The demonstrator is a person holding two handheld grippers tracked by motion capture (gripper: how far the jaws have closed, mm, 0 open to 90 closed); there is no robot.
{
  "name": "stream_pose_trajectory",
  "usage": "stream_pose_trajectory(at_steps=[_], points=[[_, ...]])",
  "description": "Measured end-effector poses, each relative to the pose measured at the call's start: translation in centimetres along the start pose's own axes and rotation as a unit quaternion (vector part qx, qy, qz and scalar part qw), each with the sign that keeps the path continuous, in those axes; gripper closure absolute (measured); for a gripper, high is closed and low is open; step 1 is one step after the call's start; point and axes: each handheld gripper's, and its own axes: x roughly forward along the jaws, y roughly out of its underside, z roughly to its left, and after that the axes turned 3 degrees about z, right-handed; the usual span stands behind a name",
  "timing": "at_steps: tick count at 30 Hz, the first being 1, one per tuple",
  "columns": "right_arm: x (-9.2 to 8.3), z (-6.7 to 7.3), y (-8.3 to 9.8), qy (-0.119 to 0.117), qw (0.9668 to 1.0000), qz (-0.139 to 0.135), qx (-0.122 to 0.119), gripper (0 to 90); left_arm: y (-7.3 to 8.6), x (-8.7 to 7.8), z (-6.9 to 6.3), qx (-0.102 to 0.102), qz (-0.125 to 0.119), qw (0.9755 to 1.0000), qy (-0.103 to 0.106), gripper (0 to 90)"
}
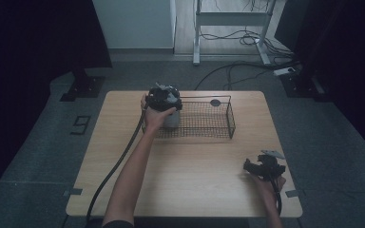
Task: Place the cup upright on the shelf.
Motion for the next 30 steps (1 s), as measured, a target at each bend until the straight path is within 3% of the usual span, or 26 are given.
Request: stream_pose_trajectory(at_steps=[13, 18, 22, 26, 30], points=[[0.0, 0.0, 0.0, 0.000, 1.0000, 0.000, 0.000, 2.0, 0.7, 0.5, -0.2, 0.001, 0.002, 1.0000, 0.000, 4.0], [0.0, 0.0, 0.0, 0.000, 1.0000, 0.000, 0.000, 2.0, 1.0, 0.4, -0.3, 0.010, 0.002, 0.9999, 0.007, 3.5], [0.0, 0.0, 0.0, 0.000, 1.0000, 0.000, 0.000, 2.0, 1.0, -0.2, -0.5, 0.017, -0.008, 0.9998, -0.001, 2.4], [0.0, 0.0, 0.0, 0.000, 1.0000, 0.000, 0.000, 2.0, 0.5, -1.6, -0.2, 0.017, -0.029, 0.9994, 0.008, 0.0], [0.0, 0.0, 0.0, 0.000, 1.0000, 0.000, 0.000, 2.0, 0.2, -3.8, -0.2, 0.029, -0.049, 0.9984, 0.001, 0.0]])
